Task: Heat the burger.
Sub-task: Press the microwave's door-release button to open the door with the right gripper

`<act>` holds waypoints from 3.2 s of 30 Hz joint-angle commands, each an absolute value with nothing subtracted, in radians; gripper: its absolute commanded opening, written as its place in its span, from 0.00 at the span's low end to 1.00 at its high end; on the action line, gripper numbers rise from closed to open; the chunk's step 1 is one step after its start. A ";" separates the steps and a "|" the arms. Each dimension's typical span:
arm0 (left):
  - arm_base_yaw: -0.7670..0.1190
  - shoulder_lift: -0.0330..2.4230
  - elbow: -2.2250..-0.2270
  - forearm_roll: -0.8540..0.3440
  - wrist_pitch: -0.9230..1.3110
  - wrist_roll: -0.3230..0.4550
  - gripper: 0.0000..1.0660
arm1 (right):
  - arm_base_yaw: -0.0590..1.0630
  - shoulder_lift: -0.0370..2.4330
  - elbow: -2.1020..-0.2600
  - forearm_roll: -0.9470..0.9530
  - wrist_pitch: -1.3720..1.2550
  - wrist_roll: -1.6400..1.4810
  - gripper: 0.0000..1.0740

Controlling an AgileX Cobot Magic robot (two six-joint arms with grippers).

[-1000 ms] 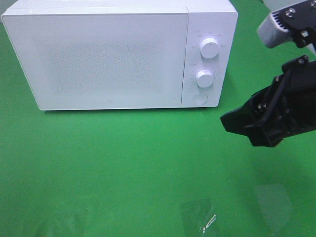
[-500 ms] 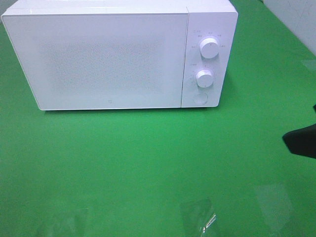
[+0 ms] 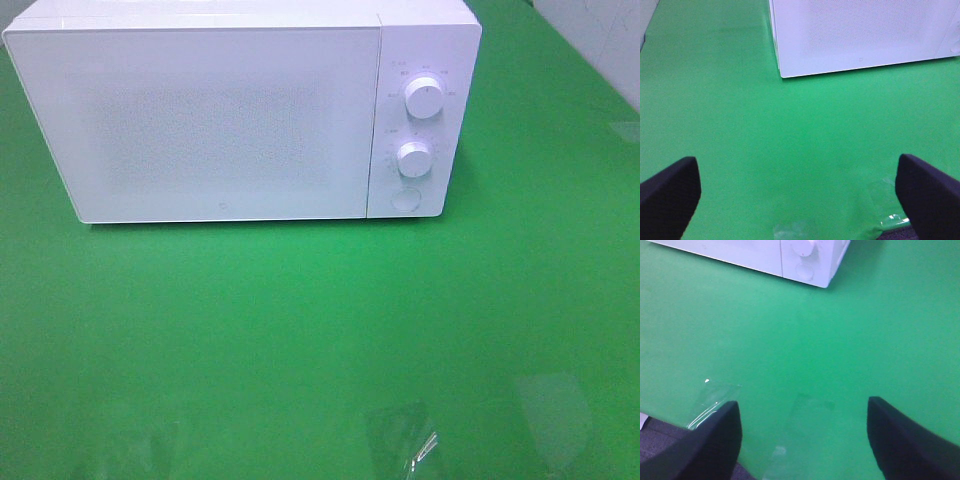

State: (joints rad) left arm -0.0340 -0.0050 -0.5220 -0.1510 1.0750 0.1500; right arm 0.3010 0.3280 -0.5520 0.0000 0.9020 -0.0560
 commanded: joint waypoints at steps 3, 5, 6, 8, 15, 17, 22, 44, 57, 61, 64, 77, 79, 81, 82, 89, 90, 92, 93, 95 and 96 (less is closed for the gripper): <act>-0.028 -0.022 -0.518 -0.154 1.069 0.146 0.92 | 0.207 0.184 -0.513 0.011 0.950 0.031 0.65; -0.028 -0.022 -0.518 -0.154 1.069 0.146 0.92 | 0.177 0.144 -0.513 0.011 0.947 0.031 0.65; -0.028 -0.022 -0.518 -0.154 1.069 0.146 0.92 | 0.177 0.144 -0.513 0.011 0.947 0.031 0.65; -0.028 -0.022 -0.518 -0.154 1.069 0.146 0.92 | 0.160 0.122 -0.513 0.011 0.944 0.031 0.65; -0.028 -0.022 -0.518 -0.154 1.069 0.146 0.92 | 0.104 -0.024 -0.504 0.011 0.941 0.029 0.64; -0.028 -0.022 -0.518 -0.154 1.069 0.146 0.92 | 0.104 -0.031 -0.487 0.009 0.959 0.028 0.64; -0.028 -0.020 -0.518 -0.154 1.069 0.146 0.92 | 0.104 -0.031 -0.488 0.010 0.960 0.025 0.64; -0.028 -0.011 -0.518 -0.154 1.069 0.146 0.92 | 0.104 -0.031 -0.505 0.012 0.938 0.025 0.64; -0.028 -0.011 -0.518 -0.154 1.069 0.146 0.92 | 0.107 0.103 -0.525 0.011 0.717 0.025 0.64; -0.028 -0.011 -0.518 -0.154 1.069 0.146 0.92 | 0.107 0.138 -0.525 0.007 0.661 0.025 0.64; -0.028 -0.011 -0.518 -0.154 1.069 0.146 0.92 | 0.107 0.156 -0.525 0.006 0.637 0.025 0.64; -0.028 -0.011 -0.518 -0.154 1.069 0.146 0.92 | 0.107 0.312 -0.525 0.000 0.488 0.025 0.64; -0.028 -0.011 -0.518 -0.154 1.069 0.146 0.92 | 0.107 0.341 -0.525 0.000 0.469 0.025 0.64; -0.028 -0.011 -0.518 -0.154 1.069 0.146 0.92 | 0.107 0.369 -0.525 0.000 0.452 0.025 0.64; -0.028 -0.011 -0.518 -0.154 1.069 0.146 0.92 | 0.107 0.401 -0.525 0.000 0.433 0.025 0.64; -0.028 -0.011 -0.518 -0.154 1.069 0.146 0.92 | 0.107 0.518 -0.525 0.006 0.361 0.025 0.64; -0.028 -0.011 -0.518 -0.154 1.069 0.146 0.92 | 0.107 0.518 -0.525 0.006 0.361 0.025 0.64; -0.028 -0.011 -0.518 -0.154 1.069 0.146 0.92 | 0.107 0.547 -0.525 0.000 0.337 0.025 0.64; -0.028 -0.011 -0.518 -0.154 1.069 0.146 0.92 | 0.107 0.582 -0.525 0.000 0.300 0.025 0.64; -0.028 -0.011 -0.518 -0.154 1.069 0.146 0.92 | 0.107 0.615 -0.524 0.000 0.265 0.025 0.64; -0.028 -0.011 -0.518 -0.154 1.069 0.146 0.92 | 0.107 0.615 -0.524 0.000 0.265 0.025 0.64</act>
State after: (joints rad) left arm -0.0340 -0.0050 -0.5220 -0.1510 1.0750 0.1500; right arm 0.1070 0.6110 -0.5200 0.0000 0.2890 0.0260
